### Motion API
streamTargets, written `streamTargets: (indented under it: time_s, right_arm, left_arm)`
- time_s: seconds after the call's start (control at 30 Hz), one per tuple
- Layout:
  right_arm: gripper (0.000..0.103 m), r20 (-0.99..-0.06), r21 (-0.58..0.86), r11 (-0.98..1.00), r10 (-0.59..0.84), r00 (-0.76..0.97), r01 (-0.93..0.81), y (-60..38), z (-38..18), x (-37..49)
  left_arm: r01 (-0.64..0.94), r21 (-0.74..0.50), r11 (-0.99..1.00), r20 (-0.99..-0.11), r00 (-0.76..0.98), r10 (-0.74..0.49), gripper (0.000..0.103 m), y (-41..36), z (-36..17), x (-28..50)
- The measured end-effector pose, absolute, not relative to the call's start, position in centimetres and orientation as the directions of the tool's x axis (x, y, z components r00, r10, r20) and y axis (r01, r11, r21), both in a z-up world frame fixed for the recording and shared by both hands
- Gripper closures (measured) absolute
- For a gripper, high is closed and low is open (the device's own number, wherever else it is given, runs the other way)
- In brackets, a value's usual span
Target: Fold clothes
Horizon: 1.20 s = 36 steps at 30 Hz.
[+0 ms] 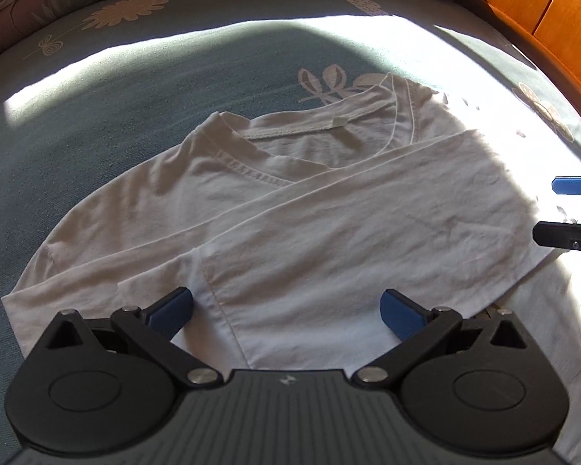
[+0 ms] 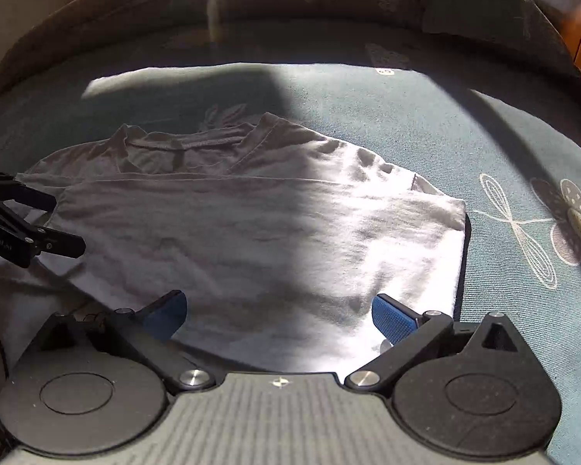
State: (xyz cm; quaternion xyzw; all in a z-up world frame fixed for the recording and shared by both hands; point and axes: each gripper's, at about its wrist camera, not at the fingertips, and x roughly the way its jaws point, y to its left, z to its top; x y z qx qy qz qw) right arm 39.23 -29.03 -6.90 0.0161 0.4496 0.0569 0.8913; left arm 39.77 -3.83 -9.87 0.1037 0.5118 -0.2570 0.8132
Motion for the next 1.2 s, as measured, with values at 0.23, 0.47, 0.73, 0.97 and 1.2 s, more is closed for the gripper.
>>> streamTargets:
  time_s: [0.23, 0.47, 0.73, 0.97, 1.2]
  right_arm:
    - [0.0, -0.781, 0.161, 0.984, 0.078, 0.619, 0.078, -34.8, -9.5, 44.8]
    - [0.0, -0.761, 0.149, 0.982, 0.041, 0.647, 0.113, -36.8, -7.6, 47.1]
    - [0.0, -0.809, 0.059, 0.996, 0.09, 0.581, -0.071, -30.8, -8.0, 41.4]
    - [0.0, -0.803, 0.012, 0.993, 0.081, 0.59, -0.12, -28.7, -7.2, 39.8]
    - [0.0, -0.865, 0.032, 0.976, 0.136, 0.483, -0.217, -27.0, -8.1, 37.4]
  left_arm:
    - [0.54, -0.083, 0.837, -0.887, 0.343, -0.31, 0.001, -4.0, -9.8, 39.7]
    - [0.514, -0.123, 0.849, -0.874, 0.35, -0.338, 0.001, -3.6, -8.3, 39.2]
    - [0.545, -0.08, 0.835, -0.91, 0.301, -0.284, 0.001, -4.2, -9.5, 36.4]
    - [0.599, -0.074, 0.797, -0.887, 0.326, -0.328, 0.001, -3.4, -6.9, 33.5]
    - [0.595, -0.137, 0.792, -0.943, 0.167, -0.288, 0.001, -2.4, -9.2, 30.1]
